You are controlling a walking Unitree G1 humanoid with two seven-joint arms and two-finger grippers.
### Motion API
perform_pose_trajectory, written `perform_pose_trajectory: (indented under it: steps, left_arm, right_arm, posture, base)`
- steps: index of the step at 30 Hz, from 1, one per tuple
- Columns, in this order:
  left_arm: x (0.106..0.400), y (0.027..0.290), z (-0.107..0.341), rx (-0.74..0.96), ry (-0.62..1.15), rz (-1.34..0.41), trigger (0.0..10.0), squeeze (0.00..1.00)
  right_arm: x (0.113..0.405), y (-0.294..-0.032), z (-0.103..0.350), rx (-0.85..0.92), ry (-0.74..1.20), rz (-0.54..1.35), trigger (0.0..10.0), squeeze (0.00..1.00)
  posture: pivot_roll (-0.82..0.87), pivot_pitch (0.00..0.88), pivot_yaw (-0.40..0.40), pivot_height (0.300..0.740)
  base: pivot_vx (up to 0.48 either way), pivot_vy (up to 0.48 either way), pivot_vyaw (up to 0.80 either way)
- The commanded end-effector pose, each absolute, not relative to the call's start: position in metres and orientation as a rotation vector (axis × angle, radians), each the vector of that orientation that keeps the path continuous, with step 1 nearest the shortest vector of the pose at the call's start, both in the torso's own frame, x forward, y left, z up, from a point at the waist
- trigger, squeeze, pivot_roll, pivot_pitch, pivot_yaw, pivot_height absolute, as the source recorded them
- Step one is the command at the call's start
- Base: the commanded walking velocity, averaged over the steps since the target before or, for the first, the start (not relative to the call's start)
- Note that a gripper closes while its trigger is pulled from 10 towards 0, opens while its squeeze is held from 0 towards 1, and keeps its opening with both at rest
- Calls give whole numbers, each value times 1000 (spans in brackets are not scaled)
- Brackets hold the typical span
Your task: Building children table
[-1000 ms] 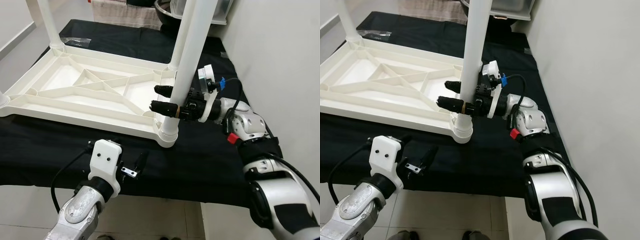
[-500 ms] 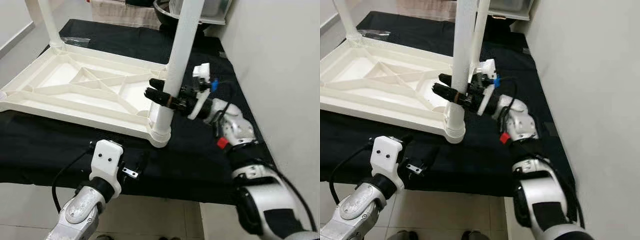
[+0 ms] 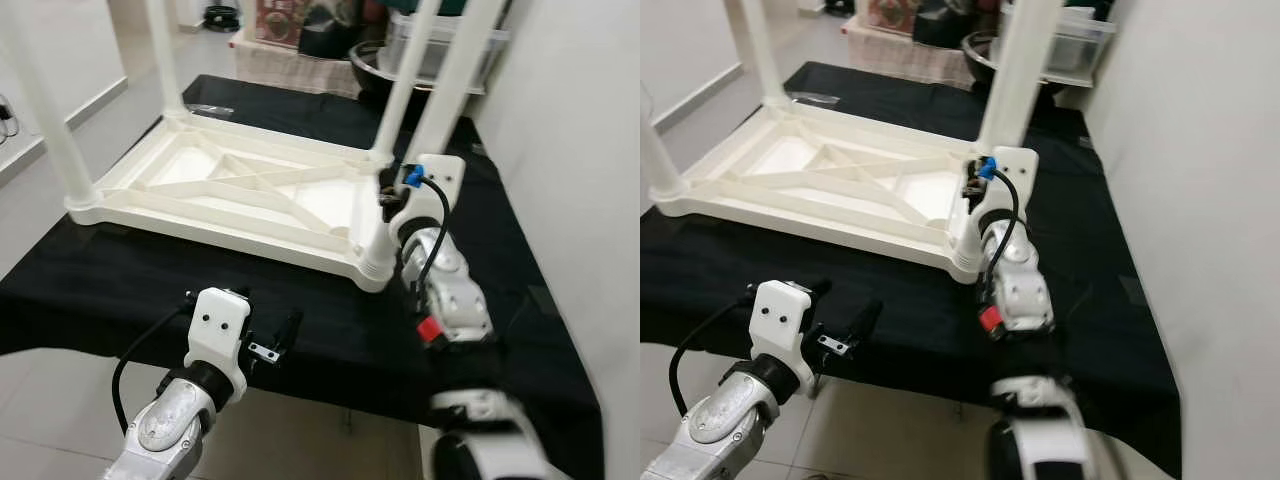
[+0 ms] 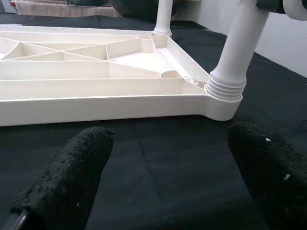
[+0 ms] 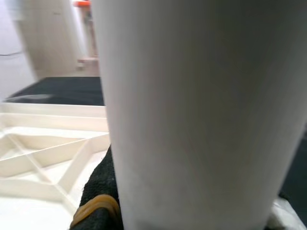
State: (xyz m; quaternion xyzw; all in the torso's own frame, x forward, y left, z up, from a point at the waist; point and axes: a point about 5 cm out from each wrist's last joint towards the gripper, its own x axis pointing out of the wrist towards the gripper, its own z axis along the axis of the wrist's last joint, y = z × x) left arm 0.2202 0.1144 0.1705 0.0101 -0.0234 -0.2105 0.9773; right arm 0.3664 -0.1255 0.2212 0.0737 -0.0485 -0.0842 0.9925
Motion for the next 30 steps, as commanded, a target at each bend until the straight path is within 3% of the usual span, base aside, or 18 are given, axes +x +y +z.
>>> perform_pose_trajectory:
  steps: [1, 3, 6, 7, 8, 9, 13, 14, 15, 20, 28, 30]
  left_arm:
    - [220, 111, 169, 21, -45, -437, 10000, 0]
    - [218, 110, 168, 26, -44, -441, 10000, 0]
    - [217, 109, 168, 26, -43, -442, 10000, 0]
    - [216, 109, 167, 26, -39, -442, 10000, 0]
    - [216, 110, 166, 26, -37, -442, 10000, 0]
    - [217, 110, 165, 22, -35, -439, 10000, 0]
    - [217, 109, 166, 21, -38, -445, 10000, 0]
    - [217, 109, 166, 19, -40, -450, 10000, 0]
    - [218, 109, 167, 10, -41, -447, 10000, 0]
    - [218, 109, 167, 9, -42, -447, 10000, 0]
    - [217, 107, 165, -1, -39, -443, 10000, 0]
    - [217, 107, 165, -1, -39, -443, 10000, 0]
  right_arm:
    - [361, -138, 192, 149, 34, -301, 0, 0]
    - [360, -112, 189, 193, 73, -338, 0, 0]
    - [359, -103, 189, 206, 90, -333, 0, 0]
    - [360, -93, 190, 233, 81, -284, 10000, 173]
    - [360, -87, 192, 251, 71, -248, 10000, 173]
    - [360, -85, 202, 258, -5, -169, 10000, 1000]
    - [360, -95, 214, 233, -83, -147, 10000, 1000]
    - [360, -115, 220, 165, -134, -163, 10000, 0]
    - [361, -127, 222, 100, -157, -156, 10000, 0]
    - [364, -134, 224, 138, -172, -71, 10000, 0]
    - [377, -158, 232, 231, -135, 514, 10000, 0]
    - [377, -158, 232, 231, -135, 514, 10000, 0]
  posture:
    - [126, 96, -120, 740]
    - [137, 99, -125, 740]
    - [139, 100, -125, 740]
    - [136, 97, -125, 740]
    - [136, 97, -125, 740]
    - [133, 95, -124, 740]
    - [126, 98, -120, 740]
    - [126, 98, -120, 740]
    - [126, 98, -120, 740]
    - [113, 105, -118, 740]
    - [114, 109, -123, 740]
    - [114, 109, -123, 740]
  base:
    - [0, 0, 0]
    - [0, 0, 0]
    - [0, 0, 0]
    - [0, 0, 0]
    - [0, 0, 0]
    - [0, 0, 0]
    - [0, 0, 0]
    - [0, 0, 0]
    - [0, 0, 0]
    - [0, 0, 0]
    - [0, 0, 0]
    - [0, 0, 0]
